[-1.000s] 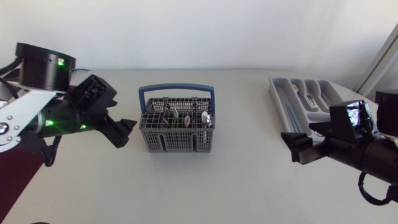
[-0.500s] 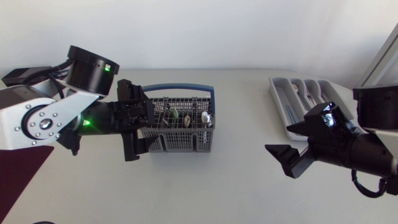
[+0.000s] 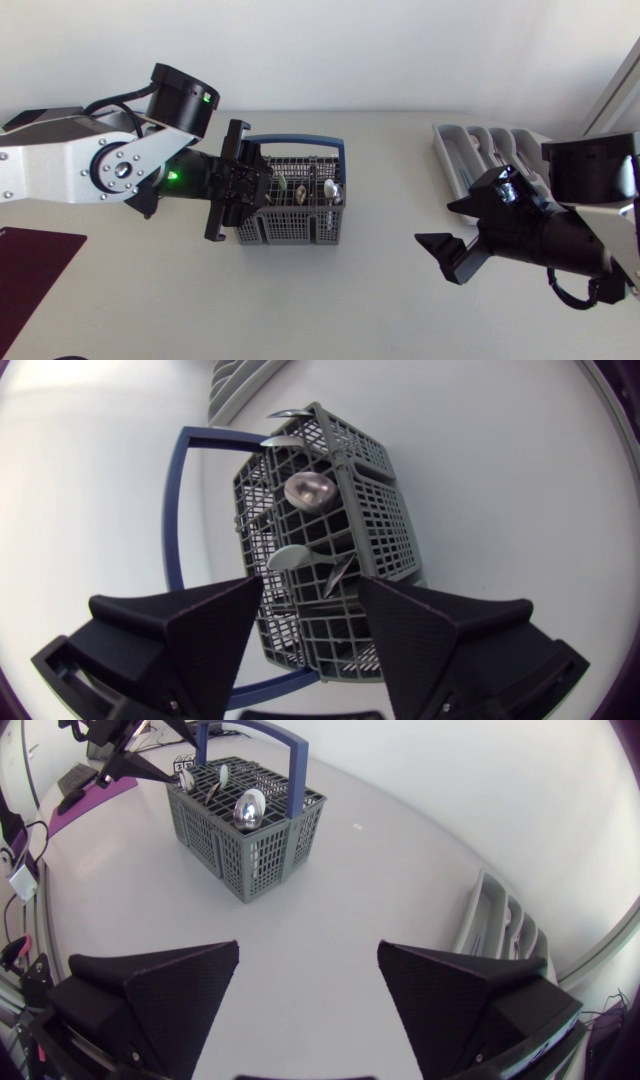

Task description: Transfer all utensils from the basket to the drawer tray.

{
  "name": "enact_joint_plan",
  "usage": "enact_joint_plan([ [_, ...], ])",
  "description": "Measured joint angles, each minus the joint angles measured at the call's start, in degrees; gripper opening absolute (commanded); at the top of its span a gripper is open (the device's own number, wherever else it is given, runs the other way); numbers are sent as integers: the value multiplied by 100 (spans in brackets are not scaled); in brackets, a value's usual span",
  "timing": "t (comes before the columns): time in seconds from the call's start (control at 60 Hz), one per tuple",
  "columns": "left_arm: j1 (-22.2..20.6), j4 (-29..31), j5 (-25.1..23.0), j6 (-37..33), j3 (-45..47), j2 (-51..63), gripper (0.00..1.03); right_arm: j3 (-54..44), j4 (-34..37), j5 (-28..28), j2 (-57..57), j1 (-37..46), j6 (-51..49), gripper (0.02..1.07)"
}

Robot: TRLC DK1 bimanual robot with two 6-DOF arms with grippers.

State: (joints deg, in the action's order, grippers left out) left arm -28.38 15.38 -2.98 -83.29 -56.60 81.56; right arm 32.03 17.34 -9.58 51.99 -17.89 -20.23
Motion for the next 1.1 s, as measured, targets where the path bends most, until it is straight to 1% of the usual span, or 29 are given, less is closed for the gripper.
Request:
enact_joint_plan([
  [0.05, 0, 2, -7, -105, -2, 52, 40, 0, -42, 39, 20, 0, -17, 102],
  [0.083, 0, 0, -15, -162, -2, 76, 37, 0, -81, 46, 28, 0, -50, 102],
  [0.167, 0, -2, -17, -264, -2, 131, 36, 0, -109, 63, 28, 0, -87, 102],
  [0.183, 0, -2, -17, -282, -4, 142, 34, 0, -109, 63, 28, 0, -87, 102],
  [0.2, 0, -4, -20, -295, -4, 151, 31, -4, -111, 63, 28, 0, -87, 102],
  [0.217, 0, -4, -17, -317, -4, 164, 25, -13, -129, 63, 28, 0, -90, 102],
  [0.283, 0, -28, -20, -415, -4, 210, 7, -33, -144, 63, 28, 0, -92, 102],
  [0.317, 0, -59, -20, -455, -4, 234, 4, -37, -149, 63, 33, 0, -105, 102],
  [0.717, 0, -118, -20, -551, -37, 297, 4, -149, -234, 81, 9, 0, -153, 102],
  [0.9, 0, 181, -20, -551, -232, 219, 4, -212, -238, 85, -15, 0, -153, 102],
  [1.1, 0, 553, -20, -595, -514, -85, 4, -304, -234, 85, -291, -79, -221, 102],
])
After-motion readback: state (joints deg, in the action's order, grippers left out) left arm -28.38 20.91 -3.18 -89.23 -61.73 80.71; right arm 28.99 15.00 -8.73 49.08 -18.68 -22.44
